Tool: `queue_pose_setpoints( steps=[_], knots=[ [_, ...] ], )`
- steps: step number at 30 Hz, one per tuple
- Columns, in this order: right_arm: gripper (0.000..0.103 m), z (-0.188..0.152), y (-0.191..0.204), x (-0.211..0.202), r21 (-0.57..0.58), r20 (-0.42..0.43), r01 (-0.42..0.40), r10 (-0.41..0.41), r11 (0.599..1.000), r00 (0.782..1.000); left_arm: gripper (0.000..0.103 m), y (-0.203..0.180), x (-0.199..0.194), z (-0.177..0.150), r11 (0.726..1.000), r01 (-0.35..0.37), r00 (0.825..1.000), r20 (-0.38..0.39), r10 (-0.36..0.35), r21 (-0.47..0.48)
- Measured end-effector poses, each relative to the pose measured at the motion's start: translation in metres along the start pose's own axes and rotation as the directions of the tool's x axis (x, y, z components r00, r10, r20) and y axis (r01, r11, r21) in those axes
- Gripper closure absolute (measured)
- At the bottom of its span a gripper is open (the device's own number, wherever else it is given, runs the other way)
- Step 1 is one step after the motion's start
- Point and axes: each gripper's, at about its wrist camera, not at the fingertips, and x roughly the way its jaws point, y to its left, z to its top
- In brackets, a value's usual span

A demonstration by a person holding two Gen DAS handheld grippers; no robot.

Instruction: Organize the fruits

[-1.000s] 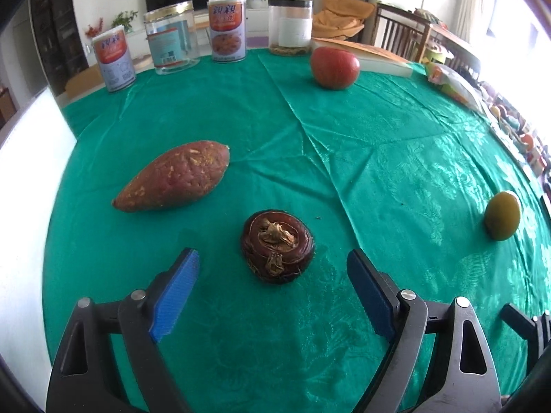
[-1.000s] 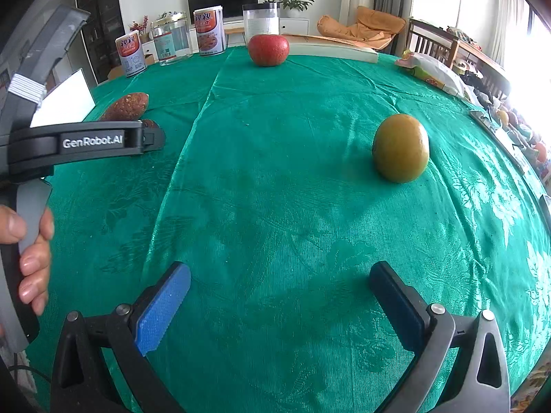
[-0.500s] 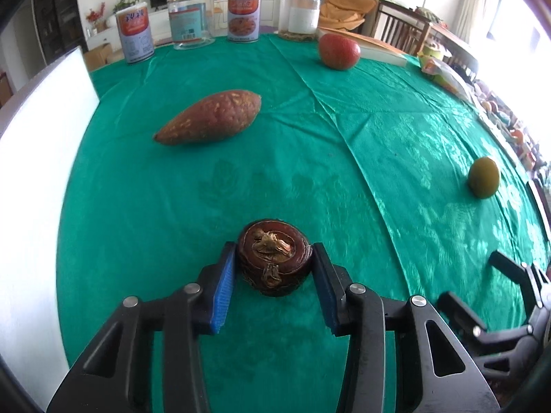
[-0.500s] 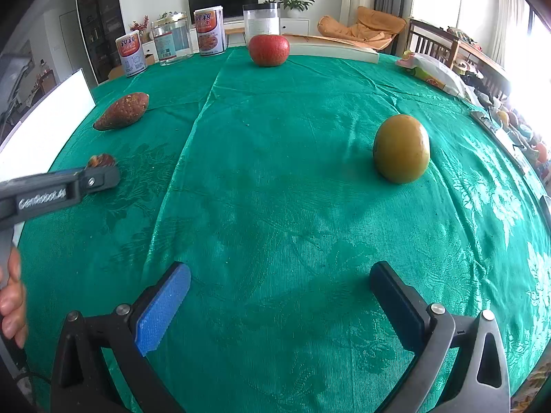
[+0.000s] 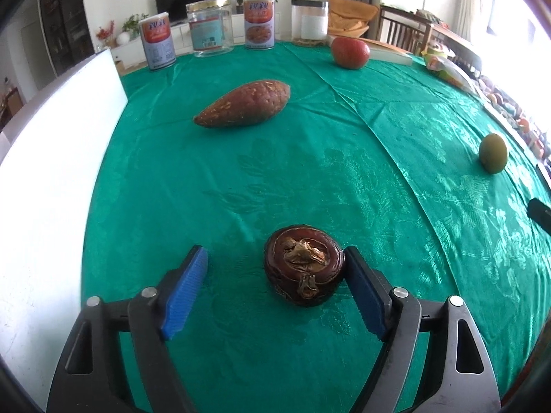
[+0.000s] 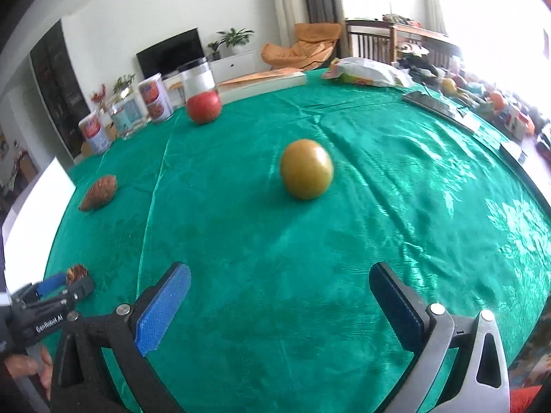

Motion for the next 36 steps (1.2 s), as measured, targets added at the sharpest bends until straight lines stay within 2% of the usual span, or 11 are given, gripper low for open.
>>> queue_pose_setpoints(
  steps=[5,15,17,19,23,25,26,28,30,34,36],
  knots=[
    [0.0,0.024,-0.051,0.002,0.204,0.009,-0.072,0.071,0.976,0.997,0.015,0.004,0.001,0.0,1.0,0.006,1.0,0.009,-0.006,0.007],
    [0.011,0.083,-0.003,0.067,-0.138,-0.143,-0.064,0.044,0.988,0.989,0.011,0.003,0.002,0.001,1.0,-0.003,1.0,0.006,0.003,0.005],
    [0.02,0.084,0.007,0.086,-0.173,-0.17,-0.031,0.001,0.985,0.985,0.011,0.003,0.002,0.001,1.0,-0.003,1.0,0.006,0.003,0.005],
    [0.055,0.082,0.015,0.101,-0.222,-0.21,0.012,-0.06,0.975,0.976,0.011,0.003,0.002,0.001,1.0,-0.003,1.0,0.006,0.003,0.005],
    [0.055,0.075,0.014,0.095,-0.189,-0.23,-0.008,-0.036,0.982,0.973,0.011,0.003,0.002,0.001,1.0,-0.003,1.0,0.006,0.003,0.005],
    [0.055,0.068,0.012,0.085,-0.068,-0.279,-0.166,0.141,0.984,0.95,0.011,0.003,0.002,0.001,1.0,-0.003,1.0,0.006,0.003,0.005],
    [0.055,0.064,0.01,0.083,0.019,-0.305,-0.266,0.259,0.964,0.916,0.011,0.003,0.002,0.001,1.0,-0.003,1.0,0.006,0.003,0.005],
    [0.055,0.053,0.009,0.084,0.183,-0.332,-0.444,0.48,0.877,0.812,0.011,0.003,0.002,0.001,1.0,-0.003,1.0,0.006,0.003,0.005],
    [0.055,0.042,0.012,0.087,0.222,-0.349,-0.513,0.559,0.829,0.752,0.011,0.003,0.002,0.002,1.0,-0.003,1.0,0.006,0.003,0.005],
    [0.055,0.037,0.011,0.086,0.149,-0.366,-0.51,0.526,0.848,0.768,0.011,0.003,0.002,0.002,1.0,-0.003,1.0,0.006,0.003,0.005],
    [0.054,0.038,0.008,0.082,0.114,-0.362,-0.484,0.49,0.868,0.793,0.011,0.003,0.002,0.002,1.0,-0.003,1.0,0.006,0.003,0.005]
  ],
)
